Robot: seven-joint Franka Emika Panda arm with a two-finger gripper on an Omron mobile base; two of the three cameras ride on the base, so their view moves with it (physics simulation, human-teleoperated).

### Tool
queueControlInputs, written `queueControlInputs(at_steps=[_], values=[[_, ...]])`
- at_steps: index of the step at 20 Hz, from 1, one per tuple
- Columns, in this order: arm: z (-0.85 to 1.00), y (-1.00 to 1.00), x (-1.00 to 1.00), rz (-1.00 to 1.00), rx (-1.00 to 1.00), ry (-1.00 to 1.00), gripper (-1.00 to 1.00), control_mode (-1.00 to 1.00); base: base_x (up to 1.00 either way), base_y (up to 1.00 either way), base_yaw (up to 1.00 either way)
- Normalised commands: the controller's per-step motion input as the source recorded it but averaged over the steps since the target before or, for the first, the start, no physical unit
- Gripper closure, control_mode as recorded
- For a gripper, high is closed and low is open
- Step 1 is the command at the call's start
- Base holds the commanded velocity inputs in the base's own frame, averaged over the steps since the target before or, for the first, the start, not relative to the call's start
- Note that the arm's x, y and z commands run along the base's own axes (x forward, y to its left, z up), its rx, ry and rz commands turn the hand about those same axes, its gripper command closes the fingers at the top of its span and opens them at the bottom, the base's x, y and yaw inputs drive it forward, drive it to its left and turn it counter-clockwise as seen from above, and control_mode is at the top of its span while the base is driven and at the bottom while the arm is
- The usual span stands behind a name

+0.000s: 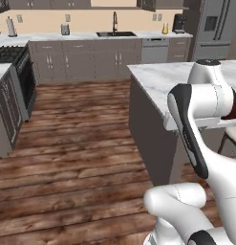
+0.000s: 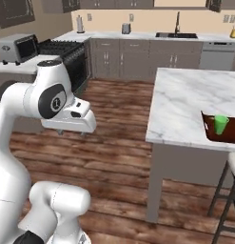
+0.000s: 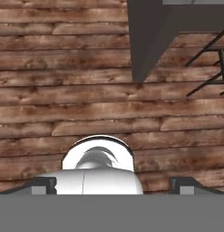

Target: There is a tray on the dining counter. Grab the cup, mug, and pitcher and place them on the tray. The pitcher may be placed next to the tray if it cannot fit the tray.

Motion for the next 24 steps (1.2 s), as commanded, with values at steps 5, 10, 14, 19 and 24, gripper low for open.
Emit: queueControlInputs(at_steps=[5,10,14,19,24], values=[[0.0,0.0,0.0,0.0,0.0,0.0,-1.0,1.0,0.01,1.0,0.0],[0.0,0.0,0.0,0.0,0.0,0.0,-1.0,1.0,0.17,0.98,-0.01],[0.0,0.0,0.0,0.0,0.0,0.0,-1.0,1.0,0.66,0.27,-0.04],[0.0,0.0,0.0,0.0,0.0,0.0,-1.0,1.0,0.91,-0.32,-0.01],[0.0,0.0,0.0,0.0,0.0,0.0,-1.0,1.0,0.8,-0.04,0.0]])
